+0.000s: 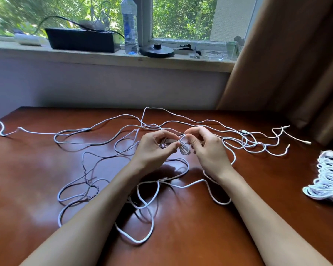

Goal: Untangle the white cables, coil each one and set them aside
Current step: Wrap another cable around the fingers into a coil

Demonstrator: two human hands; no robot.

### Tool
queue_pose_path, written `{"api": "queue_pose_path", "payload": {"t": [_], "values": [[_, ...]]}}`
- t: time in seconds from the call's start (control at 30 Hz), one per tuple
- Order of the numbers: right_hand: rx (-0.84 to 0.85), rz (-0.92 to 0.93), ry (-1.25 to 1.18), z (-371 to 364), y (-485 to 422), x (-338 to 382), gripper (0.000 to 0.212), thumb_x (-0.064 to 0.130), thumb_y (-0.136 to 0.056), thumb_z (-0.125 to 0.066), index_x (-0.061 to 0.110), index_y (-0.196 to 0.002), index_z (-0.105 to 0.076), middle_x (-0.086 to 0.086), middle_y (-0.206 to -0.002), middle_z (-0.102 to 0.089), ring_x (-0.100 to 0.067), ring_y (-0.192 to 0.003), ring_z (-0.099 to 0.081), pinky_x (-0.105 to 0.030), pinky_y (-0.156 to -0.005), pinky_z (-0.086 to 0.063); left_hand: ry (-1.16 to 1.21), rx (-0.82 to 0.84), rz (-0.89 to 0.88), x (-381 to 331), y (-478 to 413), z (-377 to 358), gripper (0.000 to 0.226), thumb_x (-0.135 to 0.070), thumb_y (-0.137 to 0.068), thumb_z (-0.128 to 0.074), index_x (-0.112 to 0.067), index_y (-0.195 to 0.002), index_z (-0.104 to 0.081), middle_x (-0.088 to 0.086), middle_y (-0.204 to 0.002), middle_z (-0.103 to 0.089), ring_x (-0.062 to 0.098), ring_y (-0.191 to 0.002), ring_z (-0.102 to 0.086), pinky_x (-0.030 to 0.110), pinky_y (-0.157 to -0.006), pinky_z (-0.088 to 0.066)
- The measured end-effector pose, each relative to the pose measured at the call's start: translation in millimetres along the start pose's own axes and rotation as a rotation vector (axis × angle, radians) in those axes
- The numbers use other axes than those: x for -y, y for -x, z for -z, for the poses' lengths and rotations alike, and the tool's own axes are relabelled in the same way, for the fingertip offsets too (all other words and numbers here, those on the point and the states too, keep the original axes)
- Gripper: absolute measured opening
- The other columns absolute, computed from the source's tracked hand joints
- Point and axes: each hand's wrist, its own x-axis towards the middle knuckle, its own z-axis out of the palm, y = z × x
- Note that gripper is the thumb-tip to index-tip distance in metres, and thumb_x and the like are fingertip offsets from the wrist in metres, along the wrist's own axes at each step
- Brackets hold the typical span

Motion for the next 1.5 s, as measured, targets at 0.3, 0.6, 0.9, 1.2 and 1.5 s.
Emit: {"api": "queue_pose_path", "payload": {"t": [0.3,0.6,0.9,1.2,1.5], "values": [[-0.018,0.271,0.492,11.2,-7.1,-20.4,0.009,0.033,-0.09,-0.072,0.026,-0.094,-0.077,0.005,-0.096,-0.061,-0.022,-0.097,-0.049,-0.04,-0.086,-0.044,-0.02,0.011,0.018,1.8,0.9,3.0,0.011,-0.008,-0.083,-0.079,-0.013,-0.092,-0.076,0.002,-0.083,-0.077,0.008,-0.073,-0.067,0.03,-0.073,-0.056],[0.046,0.023,0.012,10.5,-5.7,-8.3,0.005,0.012,-0.093,-0.071,0.014,-0.092,-0.075,0.003,-0.079,-0.071,-0.011,-0.066,-0.066,-0.027,-0.067,-0.055,0.074,0.067,0.032,-2.3,2.1,2.5,0.011,-0.013,-0.081,-0.079,-0.015,-0.092,-0.075,0.003,-0.083,-0.076,0.009,-0.073,-0.065,0.028,-0.071,-0.053],[0.043,-0.18,-0.264,5.0,-2.6,-1.5,0.008,0.006,-0.095,-0.066,0.006,-0.095,-0.074,-0.017,-0.079,-0.073,-0.028,-0.072,-0.071,-0.024,-0.064,-0.057,0.041,0.08,-0.008,-3.1,3.6,1.2,0.015,-0.002,-0.085,-0.076,-0.015,-0.091,-0.074,-0.008,-0.08,-0.074,0.004,-0.072,-0.065,0.02,-0.07,-0.049],[0.143,-0.289,-0.349,5.6,-2.4,-6.5,0.008,0.006,-0.097,-0.064,0.002,-0.098,-0.072,-0.021,-0.084,-0.074,-0.024,-0.072,-0.072,-0.03,-0.065,-0.059,-0.015,0.053,-0.022,-1.8,4.6,-0.2,0.01,-0.005,-0.084,-0.078,-0.009,-0.093,-0.076,-0.004,-0.082,-0.076,0.003,-0.072,-0.066,0.02,-0.07,-0.052],[0.131,-0.313,-0.402,5.7,-2.3,-2.4,0.009,0.006,-0.098,-0.062,0.008,-0.096,-0.071,-0.013,-0.081,-0.073,-0.016,-0.07,-0.067,-0.025,-0.065,-0.057,0.034,0.027,-0.015,-2.9,2.7,-1.4,0.012,-0.004,-0.083,-0.079,-0.015,-0.088,-0.075,-0.007,-0.082,-0.075,0.004,-0.073,-0.067,0.02,-0.07,-0.051]]}}
